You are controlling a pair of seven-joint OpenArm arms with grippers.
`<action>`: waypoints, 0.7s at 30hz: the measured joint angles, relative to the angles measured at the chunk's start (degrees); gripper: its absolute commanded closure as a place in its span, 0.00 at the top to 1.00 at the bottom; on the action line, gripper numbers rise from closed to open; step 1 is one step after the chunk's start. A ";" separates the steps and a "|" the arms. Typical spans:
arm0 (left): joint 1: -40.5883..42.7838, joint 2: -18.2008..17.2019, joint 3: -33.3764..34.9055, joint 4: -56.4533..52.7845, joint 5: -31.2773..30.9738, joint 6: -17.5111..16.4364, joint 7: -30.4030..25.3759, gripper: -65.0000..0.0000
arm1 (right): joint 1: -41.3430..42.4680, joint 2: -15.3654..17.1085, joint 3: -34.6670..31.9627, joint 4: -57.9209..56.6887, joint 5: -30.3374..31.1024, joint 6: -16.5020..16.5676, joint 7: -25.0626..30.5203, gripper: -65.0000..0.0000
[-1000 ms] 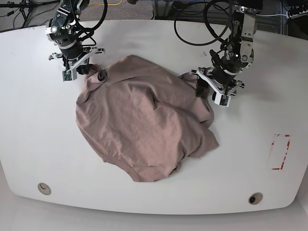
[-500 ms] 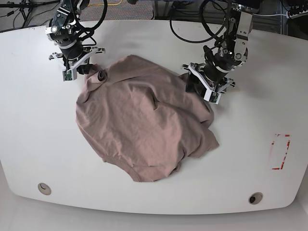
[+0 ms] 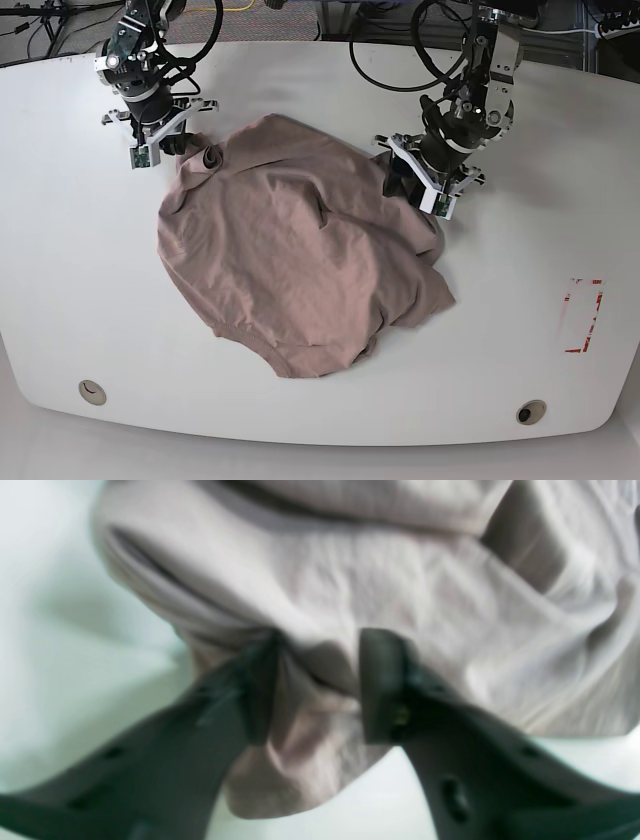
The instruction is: Fold the T-shirt properly
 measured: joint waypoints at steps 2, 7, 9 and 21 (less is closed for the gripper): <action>-0.24 0.00 -0.33 0.28 0.22 0.46 -0.04 0.46 | -0.04 0.00 -0.02 0.04 0.02 0.00 0.07 0.07; -0.68 -0.02 -0.72 0.81 0.35 0.44 -0.09 0.47 | -0.04 0.04 0.02 0.04 0.00 -0.02 0.20 0.07; -0.66 0.11 -0.76 1.07 0.33 0.44 -0.09 0.48 | -0.04 0.02 -0.02 0.04 0.00 0.00 0.17 0.07; -0.83 0.20 -0.83 1.62 0.33 1.07 0.00 0.50 | -0.11 -1.27 -0.24 1.42 -0.02 0.00 0.20 0.12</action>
